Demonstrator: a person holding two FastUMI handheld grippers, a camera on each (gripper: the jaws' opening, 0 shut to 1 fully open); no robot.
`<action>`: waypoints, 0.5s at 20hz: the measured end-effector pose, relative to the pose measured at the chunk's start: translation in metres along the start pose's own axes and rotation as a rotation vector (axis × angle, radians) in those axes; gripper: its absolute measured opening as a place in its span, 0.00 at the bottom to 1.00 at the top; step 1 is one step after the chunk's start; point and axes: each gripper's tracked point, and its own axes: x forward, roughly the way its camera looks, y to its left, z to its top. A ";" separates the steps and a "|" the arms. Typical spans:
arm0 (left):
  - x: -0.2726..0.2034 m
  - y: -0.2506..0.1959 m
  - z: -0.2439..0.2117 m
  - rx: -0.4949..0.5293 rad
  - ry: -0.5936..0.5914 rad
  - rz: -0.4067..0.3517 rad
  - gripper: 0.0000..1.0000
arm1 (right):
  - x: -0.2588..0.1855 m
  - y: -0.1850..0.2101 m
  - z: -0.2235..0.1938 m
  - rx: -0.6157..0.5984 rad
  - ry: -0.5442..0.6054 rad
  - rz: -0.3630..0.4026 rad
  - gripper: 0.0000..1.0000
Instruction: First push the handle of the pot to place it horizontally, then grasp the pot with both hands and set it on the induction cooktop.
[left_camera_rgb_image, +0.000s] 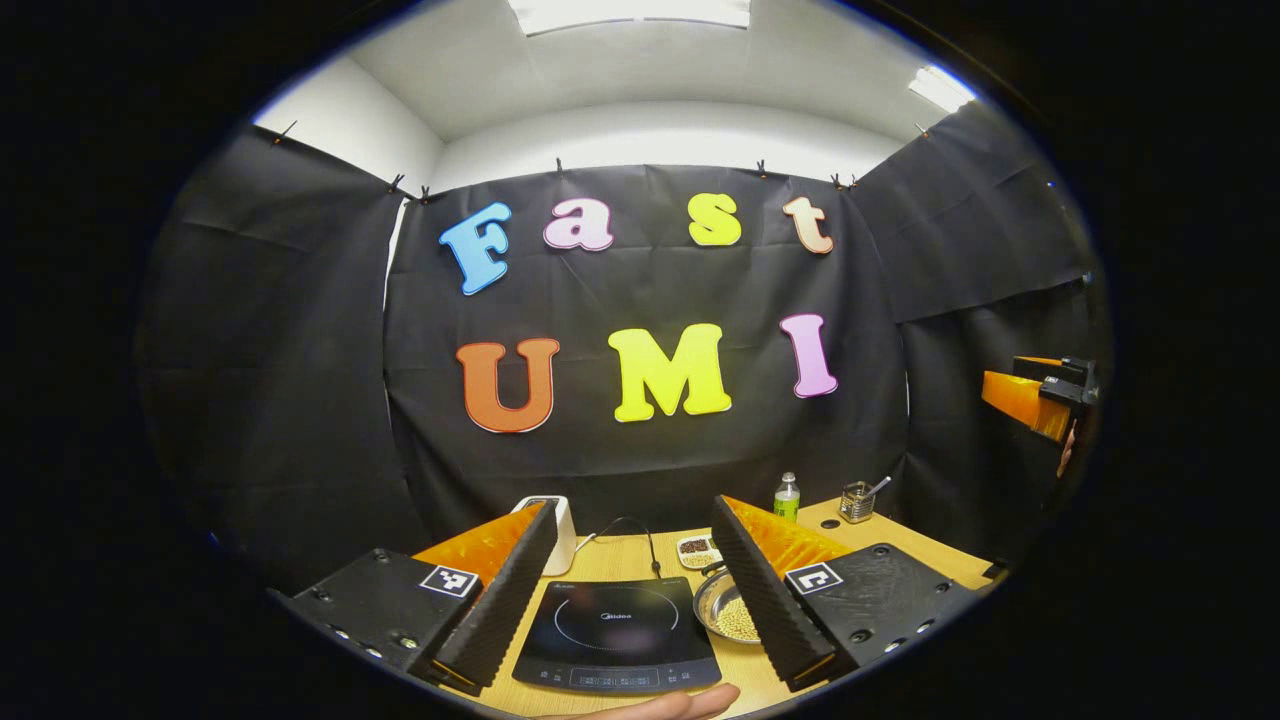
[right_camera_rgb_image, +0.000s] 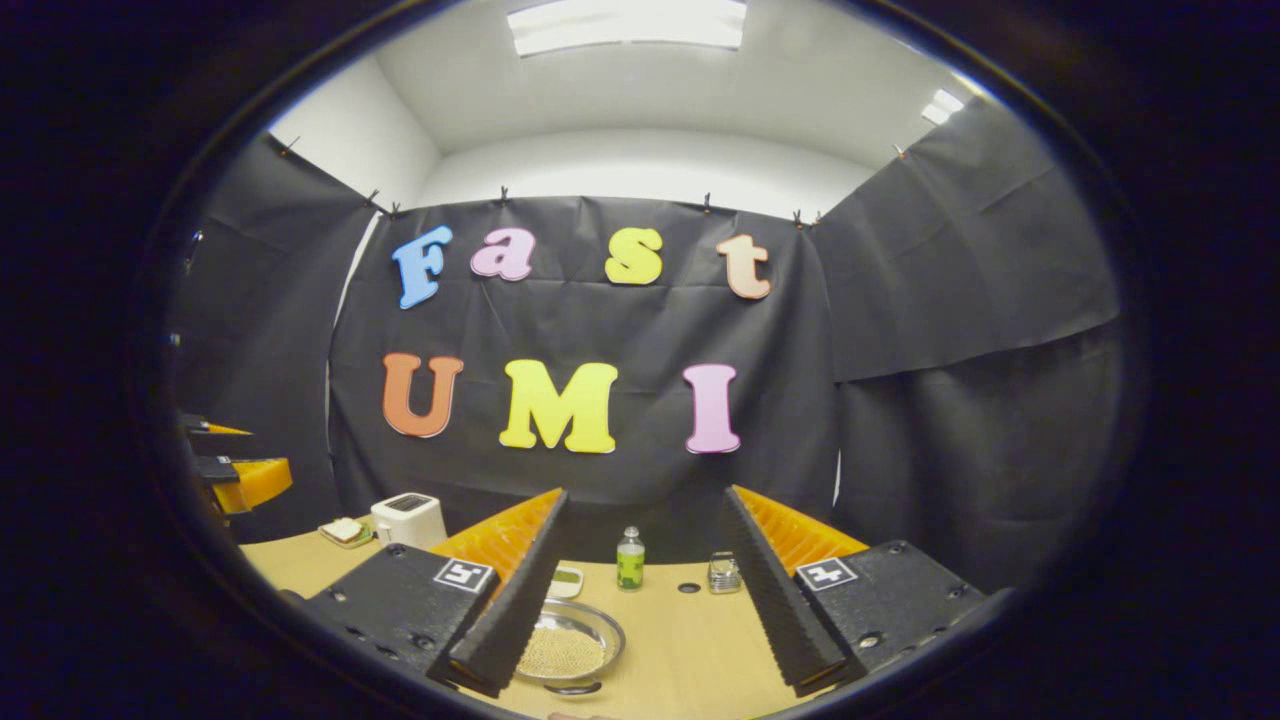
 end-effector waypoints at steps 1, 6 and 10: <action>0.000 -0.002 -0.001 0.001 0.001 -0.004 0.96 | 0.001 0.001 -0.003 0.004 0.006 0.002 0.89; 0.001 -0.006 -0.007 -0.003 0.007 -0.011 0.95 | 0.011 0.025 -0.031 0.021 0.090 0.100 0.32; 0.001 -0.004 -0.013 0.000 0.005 -0.009 0.96 | 0.020 0.037 -0.071 0.059 0.228 0.119 0.04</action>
